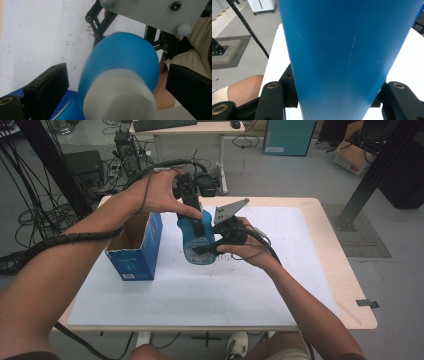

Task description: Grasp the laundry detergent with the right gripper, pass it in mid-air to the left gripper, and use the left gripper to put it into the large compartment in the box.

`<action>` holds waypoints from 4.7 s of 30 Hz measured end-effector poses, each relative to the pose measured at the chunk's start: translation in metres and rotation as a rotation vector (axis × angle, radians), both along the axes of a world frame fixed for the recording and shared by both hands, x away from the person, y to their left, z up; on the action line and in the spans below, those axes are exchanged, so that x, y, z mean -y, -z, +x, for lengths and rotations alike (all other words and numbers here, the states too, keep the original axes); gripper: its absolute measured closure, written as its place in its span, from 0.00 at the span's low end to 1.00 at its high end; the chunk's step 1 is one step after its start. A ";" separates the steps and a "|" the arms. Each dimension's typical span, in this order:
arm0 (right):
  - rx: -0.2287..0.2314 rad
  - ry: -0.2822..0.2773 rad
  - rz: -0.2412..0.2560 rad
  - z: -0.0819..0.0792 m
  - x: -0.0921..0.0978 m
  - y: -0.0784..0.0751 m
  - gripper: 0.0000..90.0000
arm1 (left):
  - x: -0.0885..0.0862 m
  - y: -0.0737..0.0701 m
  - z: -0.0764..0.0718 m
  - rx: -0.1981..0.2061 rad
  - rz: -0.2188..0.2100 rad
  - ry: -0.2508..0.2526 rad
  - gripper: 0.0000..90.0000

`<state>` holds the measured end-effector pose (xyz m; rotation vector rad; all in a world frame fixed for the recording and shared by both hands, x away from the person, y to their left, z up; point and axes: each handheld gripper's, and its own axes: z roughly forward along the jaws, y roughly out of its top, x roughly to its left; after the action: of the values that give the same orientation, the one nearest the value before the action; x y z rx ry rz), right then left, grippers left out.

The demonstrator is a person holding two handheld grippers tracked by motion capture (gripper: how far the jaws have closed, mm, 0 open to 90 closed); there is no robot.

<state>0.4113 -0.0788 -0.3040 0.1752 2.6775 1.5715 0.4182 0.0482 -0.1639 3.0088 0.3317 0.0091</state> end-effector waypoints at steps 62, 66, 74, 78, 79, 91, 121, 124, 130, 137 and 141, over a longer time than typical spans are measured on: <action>0.018 -0.020 0.017 -0.003 0.001 -0.005 0.48 | 0.001 0.004 -0.003 -0.034 0.027 0.020 0.07; 0.017 -0.022 0.018 -0.003 0.001 -0.006 0.48 | 0.001 0.004 -0.003 -0.037 0.024 0.016 0.07; 0.015 -0.022 0.018 -0.004 0.001 -0.006 0.48 | 0.002 0.004 -0.004 -0.034 0.028 0.020 0.07; 0.015 -0.023 0.014 -0.005 0.002 -0.006 0.48 | 0.002 0.004 -0.004 -0.038 0.029 0.018 0.07; 0.015 -0.023 0.015 -0.005 0.002 -0.006 0.48 | 0.003 0.004 -0.004 -0.040 0.031 0.019 0.07; 0.015 -0.024 0.016 -0.005 0.001 -0.006 0.48 | 0.003 0.003 -0.004 -0.037 0.031 0.021 0.07; 0.024 -0.031 0.017 -0.005 0.002 -0.006 0.48 | 0.002 0.003 -0.005 -0.039 0.037 0.023 0.10; 0.020 -0.027 0.017 -0.006 0.002 -0.007 0.48 | 0.002 0.003 -0.005 -0.036 0.036 0.022 0.13; 0.024 -0.030 0.016 -0.007 0.002 -0.007 0.48 | 0.001 0.002 -0.006 -0.033 0.027 0.020 0.22; 0.040 -0.035 0.024 -0.007 0.002 -0.008 0.48 | 0.003 0.003 -0.006 -0.034 0.034 0.028 0.31; 0.049 -0.041 0.020 -0.007 0.002 -0.007 0.48 | 0.003 0.002 -0.006 -0.033 0.036 0.031 0.36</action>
<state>0.4047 -0.0811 -0.2968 0.0821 2.6458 1.5928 0.4126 0.0452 -0.1664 3.0524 0.2910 -0.0376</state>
